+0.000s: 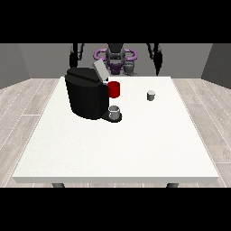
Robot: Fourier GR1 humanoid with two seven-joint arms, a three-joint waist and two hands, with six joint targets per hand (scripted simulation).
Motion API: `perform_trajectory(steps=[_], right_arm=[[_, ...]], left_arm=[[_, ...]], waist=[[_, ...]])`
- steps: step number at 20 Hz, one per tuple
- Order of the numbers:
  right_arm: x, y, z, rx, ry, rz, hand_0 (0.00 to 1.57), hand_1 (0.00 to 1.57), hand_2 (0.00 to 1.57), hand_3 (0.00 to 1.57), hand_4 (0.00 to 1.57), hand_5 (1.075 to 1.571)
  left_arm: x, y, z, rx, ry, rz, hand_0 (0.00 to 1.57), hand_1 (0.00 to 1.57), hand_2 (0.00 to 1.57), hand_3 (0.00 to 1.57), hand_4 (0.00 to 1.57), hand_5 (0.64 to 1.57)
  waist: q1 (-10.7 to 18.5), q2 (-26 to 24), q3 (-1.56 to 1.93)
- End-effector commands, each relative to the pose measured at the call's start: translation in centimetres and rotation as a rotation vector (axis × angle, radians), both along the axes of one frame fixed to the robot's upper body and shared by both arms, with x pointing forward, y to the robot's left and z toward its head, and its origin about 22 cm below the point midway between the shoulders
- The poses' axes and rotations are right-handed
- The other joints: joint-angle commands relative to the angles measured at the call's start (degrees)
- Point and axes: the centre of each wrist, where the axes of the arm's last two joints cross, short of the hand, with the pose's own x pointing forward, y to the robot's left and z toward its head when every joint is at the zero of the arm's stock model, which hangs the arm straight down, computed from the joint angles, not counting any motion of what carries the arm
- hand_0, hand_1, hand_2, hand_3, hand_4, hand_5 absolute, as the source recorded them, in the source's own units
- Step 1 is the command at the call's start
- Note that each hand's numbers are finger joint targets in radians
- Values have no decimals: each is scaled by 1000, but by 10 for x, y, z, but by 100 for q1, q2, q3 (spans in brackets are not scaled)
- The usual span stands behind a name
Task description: Insert the coffee pod into the coffee machine and close the lid
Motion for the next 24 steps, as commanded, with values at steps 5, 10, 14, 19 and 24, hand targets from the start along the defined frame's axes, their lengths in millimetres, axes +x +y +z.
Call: perform_trajectory(steps=[5,10,14,19,24], right_arm=[[-6,-11,-11,0,37,-5,0,0,0,0,128,1571],[-1,10,-7,50,-148,-159,0,0,0,0,94,1571],[4,31,16,62,-176,-76,0,0,0,0,267,1571],[-8,36,9,70,-160,-91,0,0,0,0,174,1571],[10,35,12,79,-197,-78,0,0,0,0,192,1571]], left_arm=[[-1,16,-1,51,-109,-68,0,0,0,0,0,1571],[15,72,26,216,-94,-78,0,0,0,0,0,1571],[37,77,12,221,-20,-18,0,0,0,0,0,1571],[45,100,4,265,62,-35,0,0,0,0,0,1571],[74,102,15,286,97,-7,0,0,0,0,0,1571]], waist=[[-24,-440,-7],[-272,-189,-6],[-734,38,-10],[-753,-7,-9],[-767,352,-8]])
